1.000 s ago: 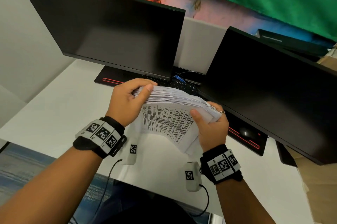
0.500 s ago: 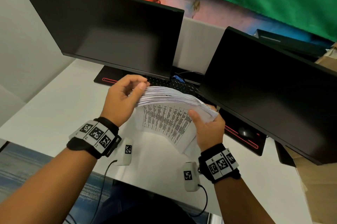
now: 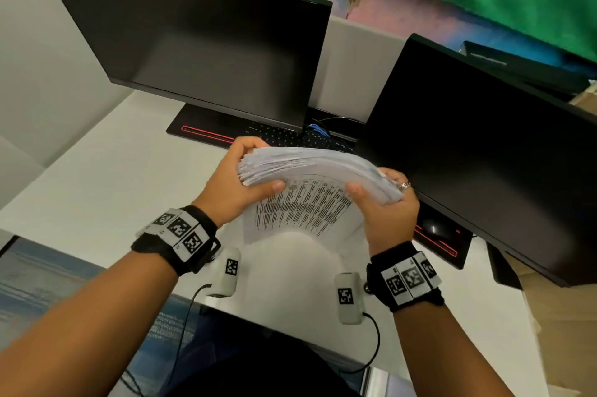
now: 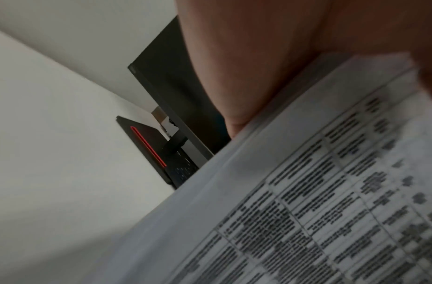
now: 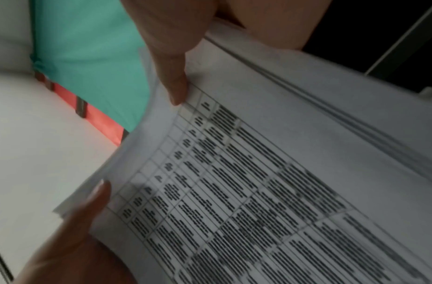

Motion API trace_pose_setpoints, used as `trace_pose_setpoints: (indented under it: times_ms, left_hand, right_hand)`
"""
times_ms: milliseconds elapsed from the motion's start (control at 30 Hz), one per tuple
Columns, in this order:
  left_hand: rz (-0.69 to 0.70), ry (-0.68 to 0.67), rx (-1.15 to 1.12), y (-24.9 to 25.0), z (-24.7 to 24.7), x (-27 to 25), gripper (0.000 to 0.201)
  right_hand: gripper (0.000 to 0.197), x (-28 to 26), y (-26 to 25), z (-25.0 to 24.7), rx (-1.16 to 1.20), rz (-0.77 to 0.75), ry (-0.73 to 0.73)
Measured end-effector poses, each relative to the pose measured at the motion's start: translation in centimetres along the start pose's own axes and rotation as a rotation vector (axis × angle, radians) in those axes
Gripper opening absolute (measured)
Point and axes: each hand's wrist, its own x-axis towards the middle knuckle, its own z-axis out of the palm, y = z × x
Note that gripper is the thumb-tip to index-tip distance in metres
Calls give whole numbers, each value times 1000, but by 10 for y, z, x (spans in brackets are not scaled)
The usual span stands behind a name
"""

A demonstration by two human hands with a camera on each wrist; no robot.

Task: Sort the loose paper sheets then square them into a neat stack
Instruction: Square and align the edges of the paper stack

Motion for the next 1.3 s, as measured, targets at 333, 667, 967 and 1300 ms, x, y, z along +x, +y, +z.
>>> trace_pose_setpoints:
  times_ms: [333, 667, 967, 1300]
  left_hand:
    - [254, 337, 155, 16, 21, 2, 10]
    - [201, 304, 145, 18, 23, 8, 19]
    - [132, 345, 123, 19, 25, 15, 14]
    - [138, 287, 80, 15, 12, 17, 19]
  right_hand:
    - [11, 9, -5, 10, -238, -328, 146]
    - [3, 10, -7, 19, -125, -194, 271]
    - [13, 12, -1, 17, -67, -82, 293]
    - [13, 8, 10, 9, 31, -22, 234]
